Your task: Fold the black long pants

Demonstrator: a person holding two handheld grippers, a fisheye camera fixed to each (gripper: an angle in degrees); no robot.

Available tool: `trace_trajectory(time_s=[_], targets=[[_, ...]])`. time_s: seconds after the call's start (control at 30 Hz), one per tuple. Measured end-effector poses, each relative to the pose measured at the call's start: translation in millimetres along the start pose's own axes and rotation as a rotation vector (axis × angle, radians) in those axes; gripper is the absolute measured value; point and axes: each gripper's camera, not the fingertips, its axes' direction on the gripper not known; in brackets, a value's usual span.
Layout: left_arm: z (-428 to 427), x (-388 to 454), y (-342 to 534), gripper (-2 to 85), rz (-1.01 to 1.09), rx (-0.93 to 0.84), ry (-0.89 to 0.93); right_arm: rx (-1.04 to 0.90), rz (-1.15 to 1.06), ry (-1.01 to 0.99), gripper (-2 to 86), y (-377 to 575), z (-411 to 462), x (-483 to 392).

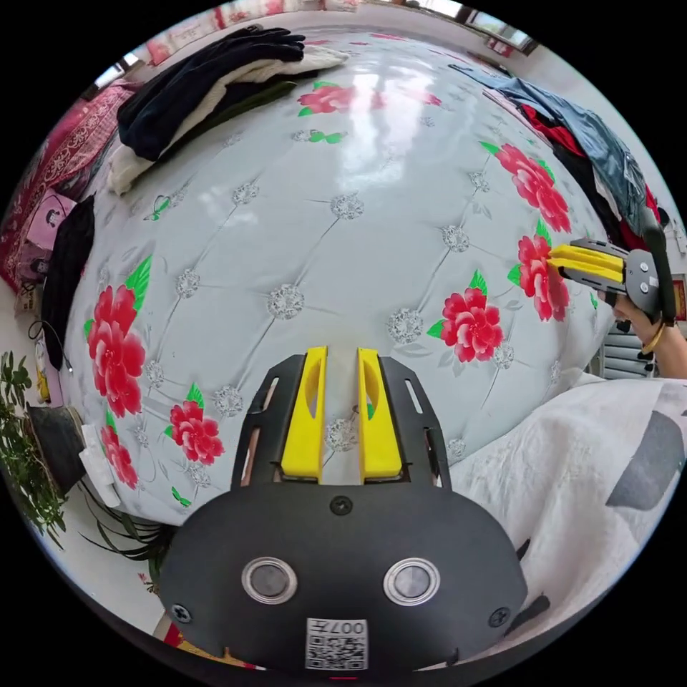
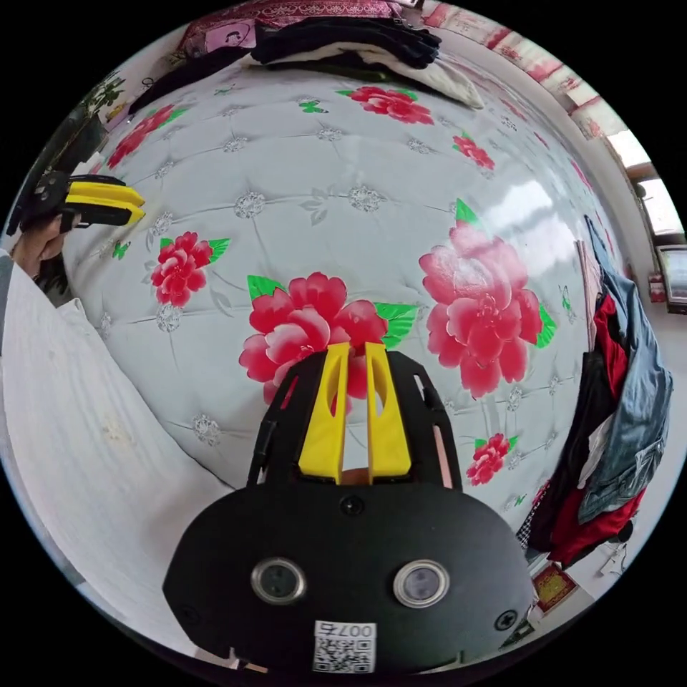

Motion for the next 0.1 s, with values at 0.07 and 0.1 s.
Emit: trace_trajectory(time_s=[0.07,0.1], targets=[[-1.5,5.7,0.7,6.3,-0.012,0.01,-0.019,0.046,0.03,-0.09,5.2,6.9,-6.7,14.7],[-2.4,8.2,0.2,6.0,-0.017,0.011,-0.026,0.06,0.057,-0.121,5.5,9.6,-8.7,22.4]])
